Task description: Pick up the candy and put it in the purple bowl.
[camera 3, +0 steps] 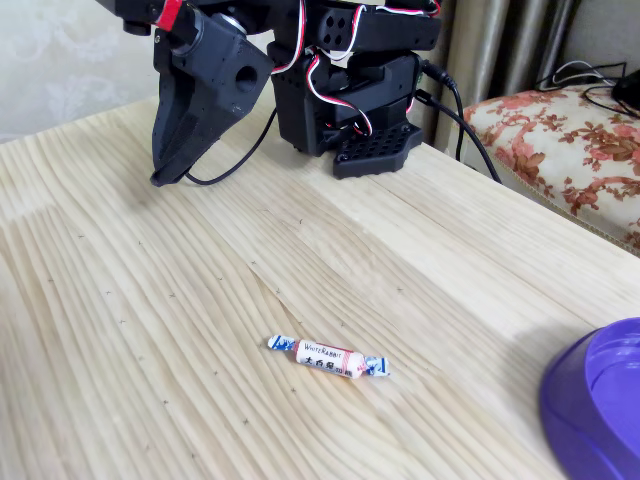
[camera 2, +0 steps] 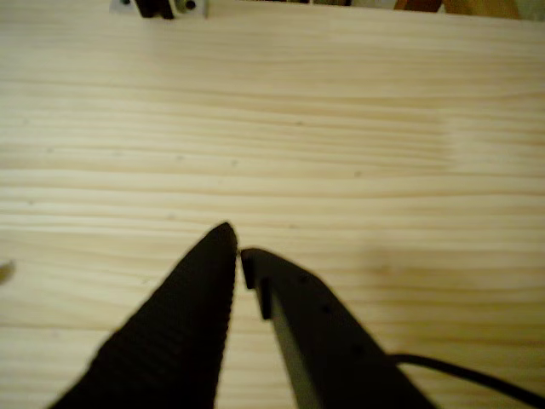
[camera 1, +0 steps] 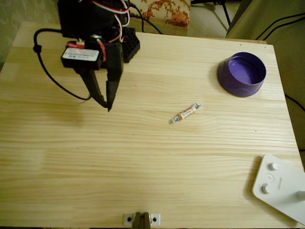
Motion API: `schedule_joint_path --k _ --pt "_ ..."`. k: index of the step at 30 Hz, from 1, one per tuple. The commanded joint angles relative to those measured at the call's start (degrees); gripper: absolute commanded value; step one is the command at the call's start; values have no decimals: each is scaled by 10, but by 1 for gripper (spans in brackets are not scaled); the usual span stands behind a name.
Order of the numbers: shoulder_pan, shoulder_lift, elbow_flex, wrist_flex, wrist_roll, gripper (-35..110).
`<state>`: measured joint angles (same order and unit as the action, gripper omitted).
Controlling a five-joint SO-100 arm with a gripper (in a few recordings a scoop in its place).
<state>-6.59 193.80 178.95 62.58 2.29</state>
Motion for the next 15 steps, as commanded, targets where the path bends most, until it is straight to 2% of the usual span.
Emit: schedule_joint_path --k 1,15 --pt "-9 40 -7 3 2 0" --pt "-9 40 -15 1 2 0"
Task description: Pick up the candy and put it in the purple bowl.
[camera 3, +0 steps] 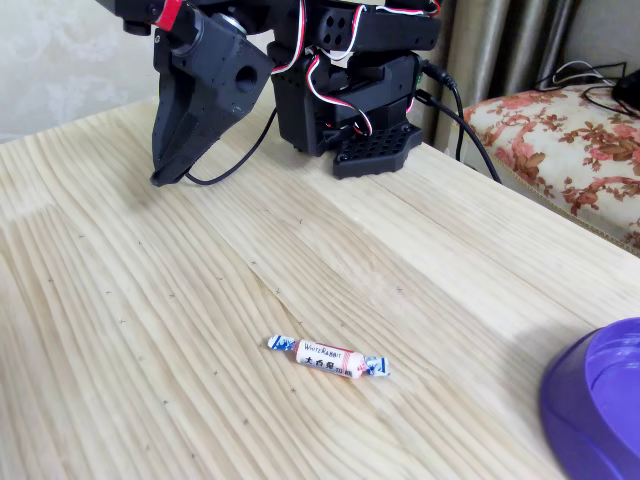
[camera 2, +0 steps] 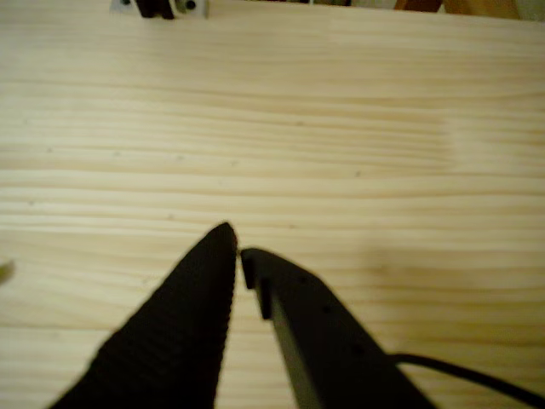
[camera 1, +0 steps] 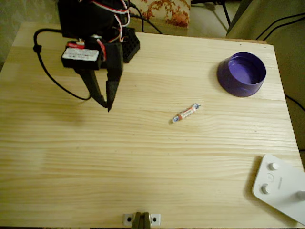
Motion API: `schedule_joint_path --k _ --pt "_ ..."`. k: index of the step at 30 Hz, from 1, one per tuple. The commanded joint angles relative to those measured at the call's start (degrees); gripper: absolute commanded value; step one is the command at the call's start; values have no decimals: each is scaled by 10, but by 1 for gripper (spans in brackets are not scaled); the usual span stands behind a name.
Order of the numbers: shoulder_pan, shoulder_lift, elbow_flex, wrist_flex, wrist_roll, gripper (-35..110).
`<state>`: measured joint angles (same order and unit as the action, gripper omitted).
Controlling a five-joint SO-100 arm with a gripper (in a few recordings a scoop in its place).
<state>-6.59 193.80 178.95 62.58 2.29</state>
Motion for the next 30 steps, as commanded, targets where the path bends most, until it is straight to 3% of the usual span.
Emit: schedule_joint_path --k 1,6,20,28,30 --pt "-10 39 -19 1 2 0" --pt "-16 19 -65 -15 2 0" --pt "-30 -283 -265 -80 4 0" --pt "-53 -414 -405 -60 1 0" --pt "-70 -453 -452 -25 -66 0"
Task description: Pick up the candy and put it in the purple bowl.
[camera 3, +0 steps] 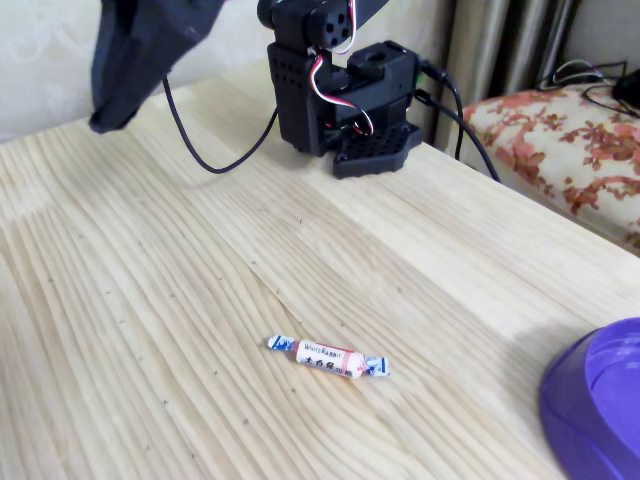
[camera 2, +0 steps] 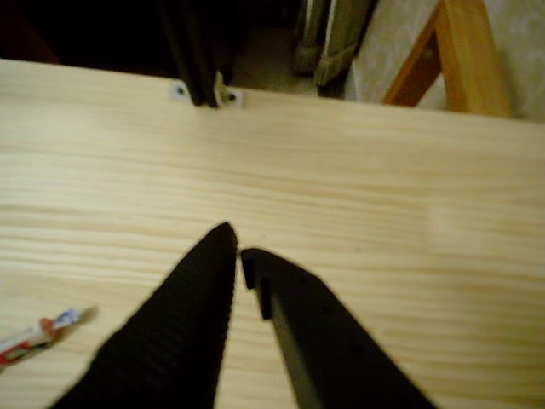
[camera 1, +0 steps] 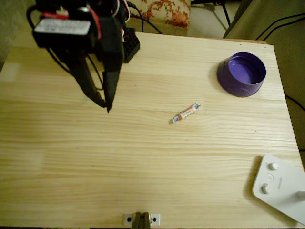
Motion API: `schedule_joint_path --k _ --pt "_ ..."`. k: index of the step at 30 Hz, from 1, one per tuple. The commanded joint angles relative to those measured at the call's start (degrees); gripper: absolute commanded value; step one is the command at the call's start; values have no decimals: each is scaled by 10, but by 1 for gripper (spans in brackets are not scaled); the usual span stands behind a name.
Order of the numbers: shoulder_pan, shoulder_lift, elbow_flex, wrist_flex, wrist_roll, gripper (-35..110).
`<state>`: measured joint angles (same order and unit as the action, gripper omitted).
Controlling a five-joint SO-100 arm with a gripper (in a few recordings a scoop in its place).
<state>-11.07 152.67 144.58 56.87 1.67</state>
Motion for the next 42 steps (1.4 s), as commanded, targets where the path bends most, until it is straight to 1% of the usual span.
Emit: schedule_joint_path --k 1,4,6,7,9,12,15,17,19,23,25,27,33,42 --pt "-34 -62 -132 54 -80 0" --pt "-70 -116 -191 125 -153 0" --pt "-95 -146 -219 156 -180 0" --pt "-106 -159 -231 174 -217 0" --pt "-127 -177 -248 192 -258 0" --pt "-159 -185 -249 192 -336 0" --pt "-195 -192 -249 191 -388 0" --pt "-221 -201 -243 180 -446 0" --pt "-242 -209 -239 165 -498 0" --pt "-263 -222 -236 100 -571 0" --pt "-279 -234 -236 86 -602 0" --pt "-299 -245 -236 85 -626 0" --pt "-349 -276 -237 88 -635 0" --pt "-398 -341 -231 71 -672 12"
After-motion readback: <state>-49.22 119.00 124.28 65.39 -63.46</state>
